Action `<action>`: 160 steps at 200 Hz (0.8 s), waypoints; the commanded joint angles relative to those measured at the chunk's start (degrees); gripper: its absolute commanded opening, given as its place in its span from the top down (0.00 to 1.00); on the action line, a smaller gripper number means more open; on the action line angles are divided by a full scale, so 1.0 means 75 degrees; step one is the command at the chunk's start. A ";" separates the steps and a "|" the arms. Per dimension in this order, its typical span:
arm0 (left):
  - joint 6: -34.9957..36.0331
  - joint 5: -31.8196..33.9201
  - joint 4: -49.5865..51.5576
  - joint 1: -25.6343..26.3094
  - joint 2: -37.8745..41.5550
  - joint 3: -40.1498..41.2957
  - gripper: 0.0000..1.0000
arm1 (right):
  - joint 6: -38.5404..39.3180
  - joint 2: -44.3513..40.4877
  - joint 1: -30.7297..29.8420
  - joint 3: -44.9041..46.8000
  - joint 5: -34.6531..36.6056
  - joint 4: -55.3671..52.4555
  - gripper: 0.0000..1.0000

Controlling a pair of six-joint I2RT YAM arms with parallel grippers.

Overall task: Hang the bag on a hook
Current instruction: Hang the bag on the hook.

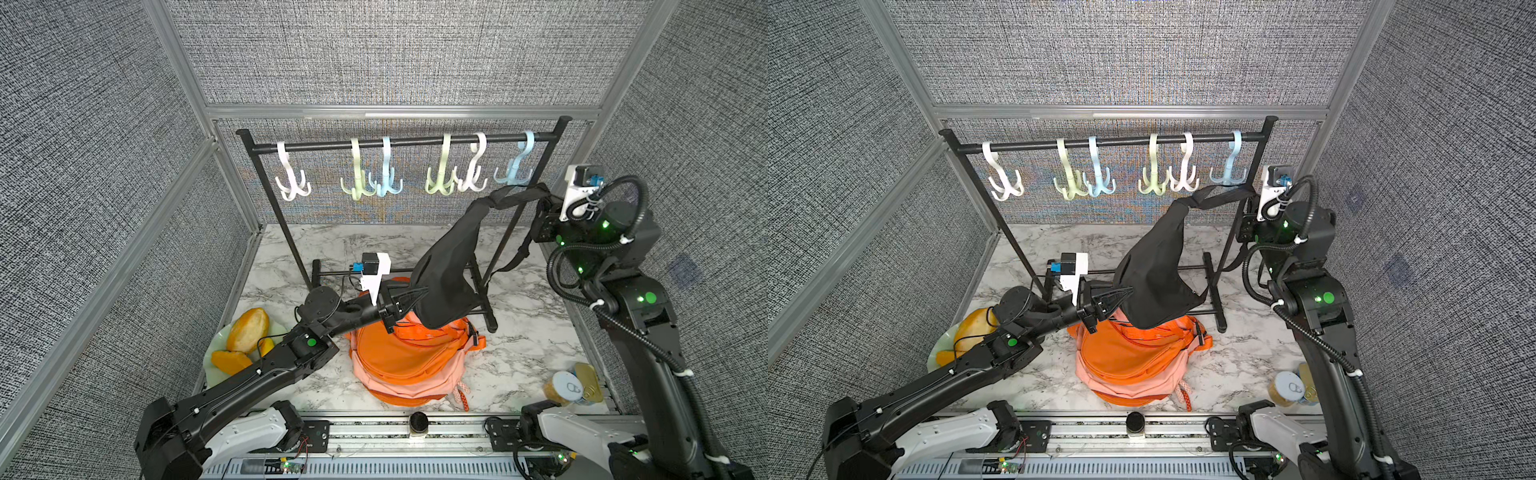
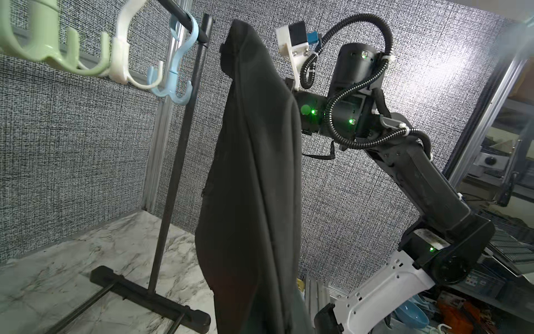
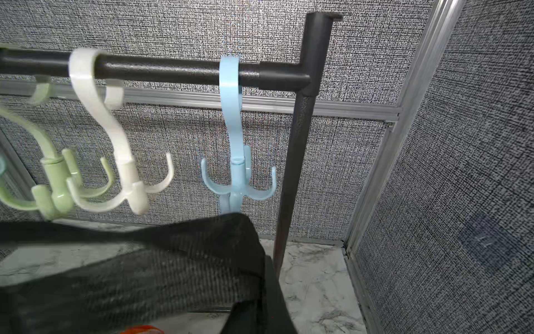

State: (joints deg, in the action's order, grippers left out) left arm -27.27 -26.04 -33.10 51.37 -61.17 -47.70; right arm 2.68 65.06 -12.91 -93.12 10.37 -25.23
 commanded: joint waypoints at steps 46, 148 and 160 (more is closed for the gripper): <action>-0.0238 0.0605 -0.0227 0.0229 -0.0497 -0.0330 1.00 | 0.0609 0.1244 0.0226 -0.1399 -0.0280 -0.1066 1.00; -0.0504 0.1389 -0.0302 0.0252 -0.0399 -0.0224 1.00 | 0.0578 0.1951 0.0485 -0.1951 -0.0600 -0.1042 1.00; -0.0490 0.1386 -0.0272 0.0252 -0.0384 -0.0272 1.00 | 0.0553 0.1989 0.0490 -0.2058 -0.0598 -0.1042 1.00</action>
State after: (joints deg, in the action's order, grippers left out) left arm -31.11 -16.51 -33.41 53.25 -64.53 -48.97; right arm 6.76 79.57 -9.37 -107.04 6.50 -33.85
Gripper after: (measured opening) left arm 0.094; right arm 0.054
